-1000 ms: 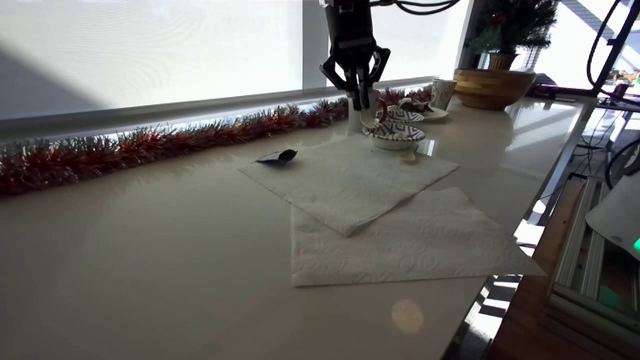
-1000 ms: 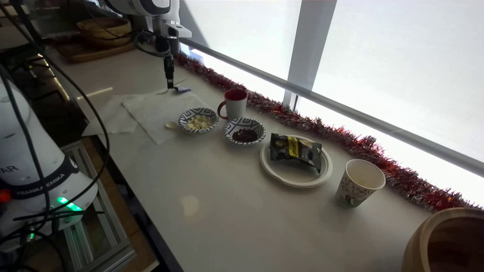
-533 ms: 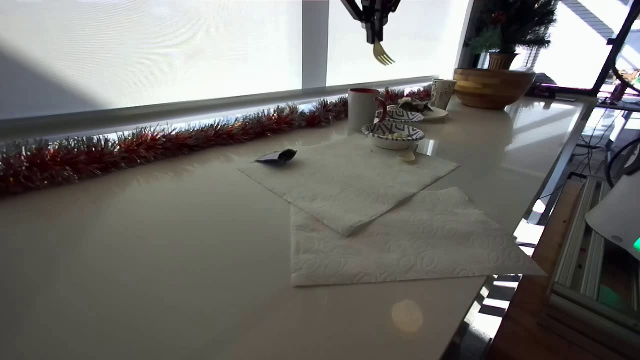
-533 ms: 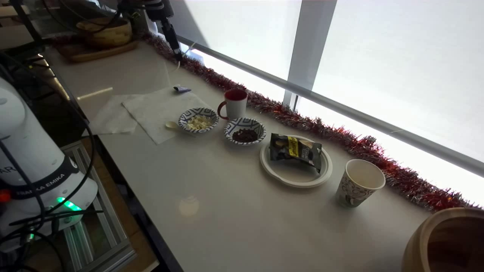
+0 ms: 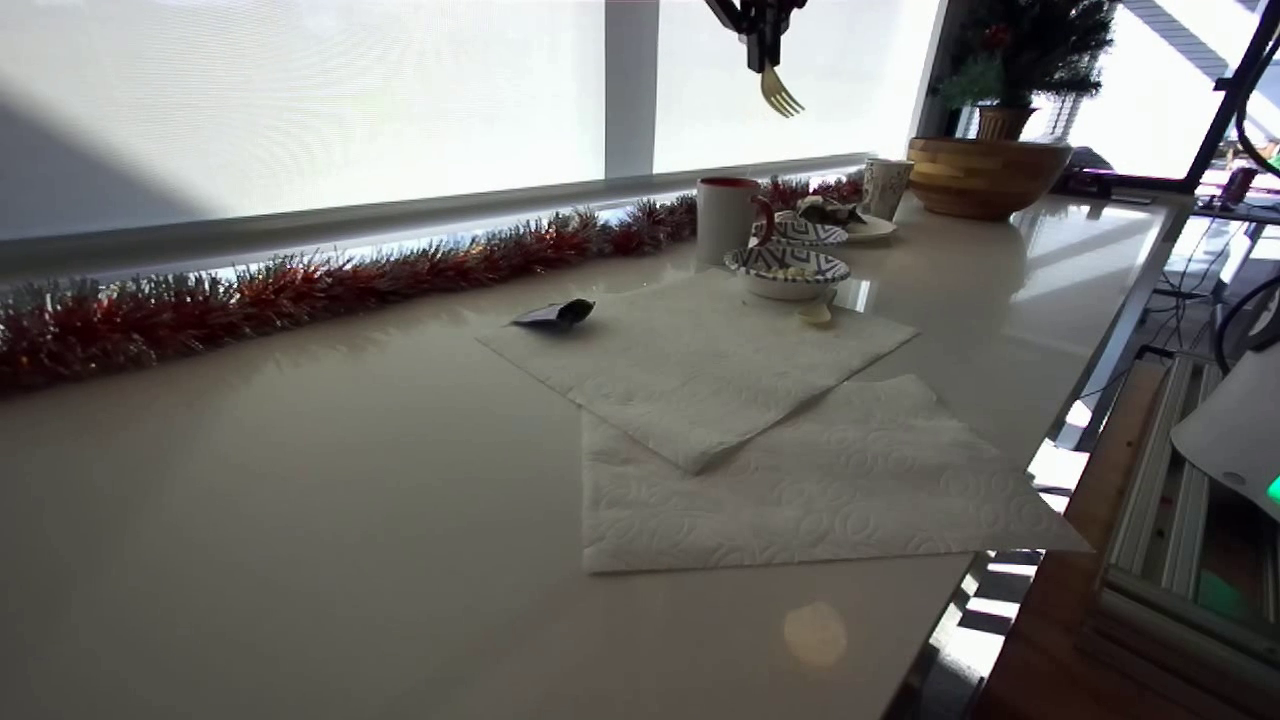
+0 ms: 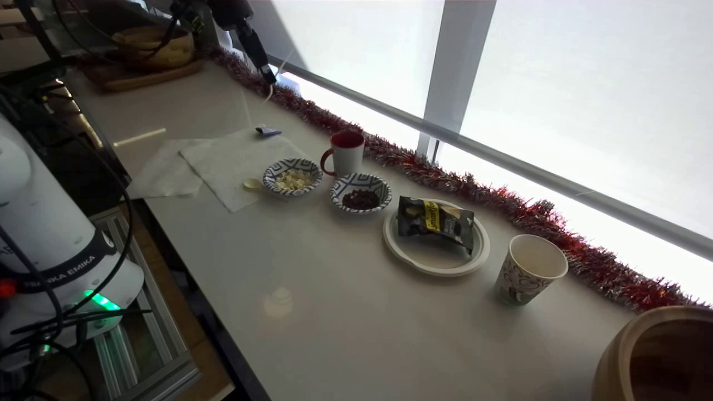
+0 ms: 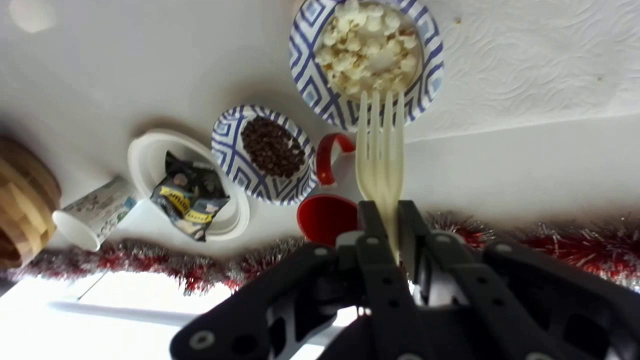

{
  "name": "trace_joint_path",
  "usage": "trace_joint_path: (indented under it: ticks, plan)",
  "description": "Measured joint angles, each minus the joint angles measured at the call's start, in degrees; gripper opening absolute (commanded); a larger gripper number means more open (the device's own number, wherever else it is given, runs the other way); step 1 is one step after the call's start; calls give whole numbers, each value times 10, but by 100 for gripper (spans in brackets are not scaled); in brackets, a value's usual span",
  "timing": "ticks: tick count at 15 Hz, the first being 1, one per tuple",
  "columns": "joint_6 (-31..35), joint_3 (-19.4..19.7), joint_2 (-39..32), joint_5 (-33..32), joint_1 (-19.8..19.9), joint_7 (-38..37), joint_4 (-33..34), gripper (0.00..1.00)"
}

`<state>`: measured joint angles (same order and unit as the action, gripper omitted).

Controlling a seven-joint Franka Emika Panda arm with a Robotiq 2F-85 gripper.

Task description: Use the white fork to place one object from the bowl on the left into the mug.

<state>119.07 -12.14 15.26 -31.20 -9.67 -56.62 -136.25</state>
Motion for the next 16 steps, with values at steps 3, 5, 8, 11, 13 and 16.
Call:
trace_joint_path:
  ticks: [3, 5, 8, 11, 13, 16]
  plan:
    - [30, -15, 5, -68, 10, -20, -19, 3]
    - [87, -15, 13, -123, 20, -53, -55, 3]
    - [213, 1, 30, -171, 41, -114, -132, 3]
    - [350, 45, 41, -218, 54, -143, -204, 13]
    - [405, 63, 43, -249, 74, -143, -231, 13]
    - [417, 68, 43, -257, 79, -143, -233, 3]
